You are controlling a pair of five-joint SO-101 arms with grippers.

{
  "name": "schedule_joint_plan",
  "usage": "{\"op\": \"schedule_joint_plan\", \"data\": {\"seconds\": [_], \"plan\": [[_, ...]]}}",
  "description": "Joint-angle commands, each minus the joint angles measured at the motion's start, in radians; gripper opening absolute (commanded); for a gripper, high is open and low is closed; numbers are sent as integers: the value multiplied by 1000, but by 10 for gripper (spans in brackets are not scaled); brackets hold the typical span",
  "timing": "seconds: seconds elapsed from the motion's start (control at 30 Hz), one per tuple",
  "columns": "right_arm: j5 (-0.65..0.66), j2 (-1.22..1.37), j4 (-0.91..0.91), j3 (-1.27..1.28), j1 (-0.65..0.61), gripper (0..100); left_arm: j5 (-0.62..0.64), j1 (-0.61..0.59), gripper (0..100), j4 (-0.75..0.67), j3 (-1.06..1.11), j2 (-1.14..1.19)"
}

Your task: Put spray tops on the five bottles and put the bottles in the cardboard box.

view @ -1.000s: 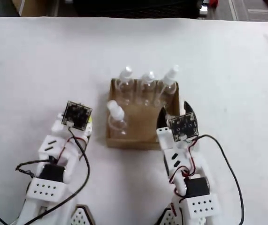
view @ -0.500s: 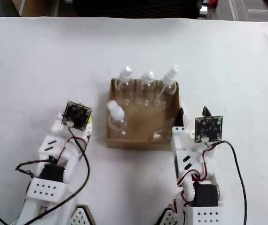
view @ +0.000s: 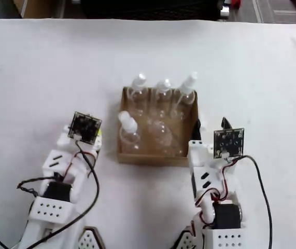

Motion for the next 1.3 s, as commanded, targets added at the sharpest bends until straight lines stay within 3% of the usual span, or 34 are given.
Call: {"op": "schedule_joint_plan", "data": {"seconds": [0.0,0.57,0.67,0.77,0.9,1.13,1.27], "plan": [[-8,-8,-4,-54,5,214,-12,5,28,0,-54,-13],[3,-7,-4,-46,1,211,-12,7,28,0,-52,-13],[104,-4,2,-52,-28,206,-12,7,28,0,-52,-13],[218,25,74,-107,-137,177,-12,7,28,0,-52,-13],[221,229,222,-342,-186,193,-12,5,28,0,-52,-13],[230,799,328,-698,-213,214,-12,5,28,0,-52,-13],[370,1013,380,-789,-289,215,-12,5,28,0,-52,-13]]}}
